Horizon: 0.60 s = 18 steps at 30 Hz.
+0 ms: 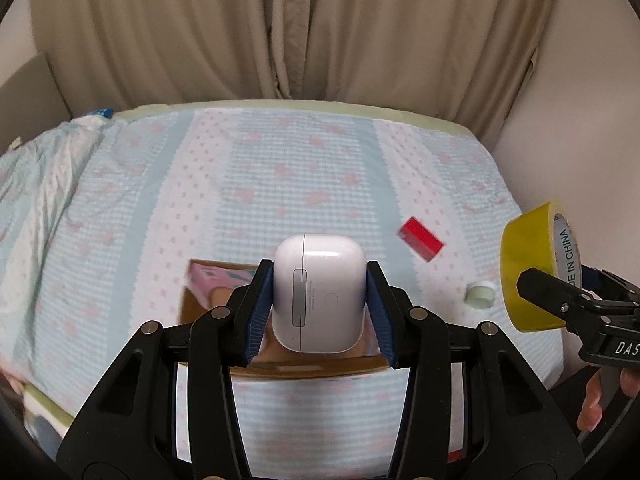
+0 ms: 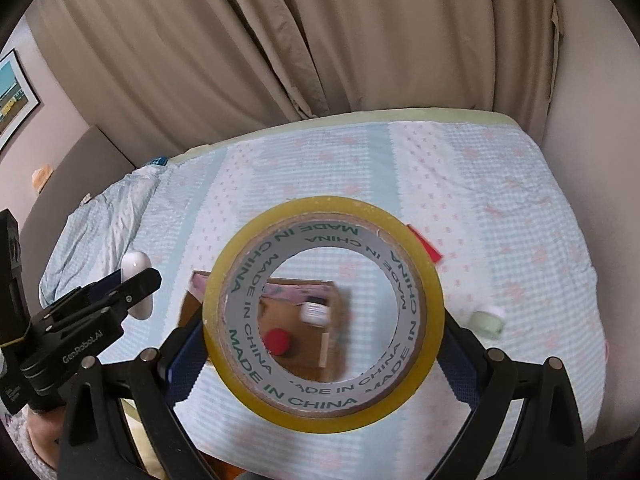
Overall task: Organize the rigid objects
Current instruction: 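Carry the earbud case and tape roll over the cardboard box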
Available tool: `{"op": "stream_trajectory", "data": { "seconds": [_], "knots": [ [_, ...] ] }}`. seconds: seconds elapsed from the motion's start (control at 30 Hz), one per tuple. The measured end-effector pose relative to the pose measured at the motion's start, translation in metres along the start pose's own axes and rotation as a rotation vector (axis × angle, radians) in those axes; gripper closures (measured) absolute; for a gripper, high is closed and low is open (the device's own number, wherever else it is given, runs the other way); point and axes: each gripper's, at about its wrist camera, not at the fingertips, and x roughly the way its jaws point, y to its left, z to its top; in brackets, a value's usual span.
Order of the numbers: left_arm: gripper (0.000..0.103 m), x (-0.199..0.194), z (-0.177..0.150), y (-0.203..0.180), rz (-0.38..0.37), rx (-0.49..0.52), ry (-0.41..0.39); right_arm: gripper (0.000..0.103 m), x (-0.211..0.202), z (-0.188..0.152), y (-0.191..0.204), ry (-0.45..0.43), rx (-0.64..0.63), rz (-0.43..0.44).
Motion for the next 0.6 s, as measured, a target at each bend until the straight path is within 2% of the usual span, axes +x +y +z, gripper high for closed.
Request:
{"op": "stream_trajectory", "data": {
  "seconds": [0.27,0.47,0.6],
  "knots": [
    [0.061,0.025,0.005,0.079,-0.018,0.047,0.076,0.005,0.044,-0.010,0.064,0.032,0.089,-0.028],
    [0.061,0.064,-0.003,0.115,-0.025,0.043,0.155,0.005,0.088,-0.019,0.092,0.109,0.122,-0.060],
    [0.061,0.098,-0.010,0.131,-0.021,0.036,0.212,0.005,0.125,-0.024,0.097,0.173,0.145,-0.057]
  ]
}}
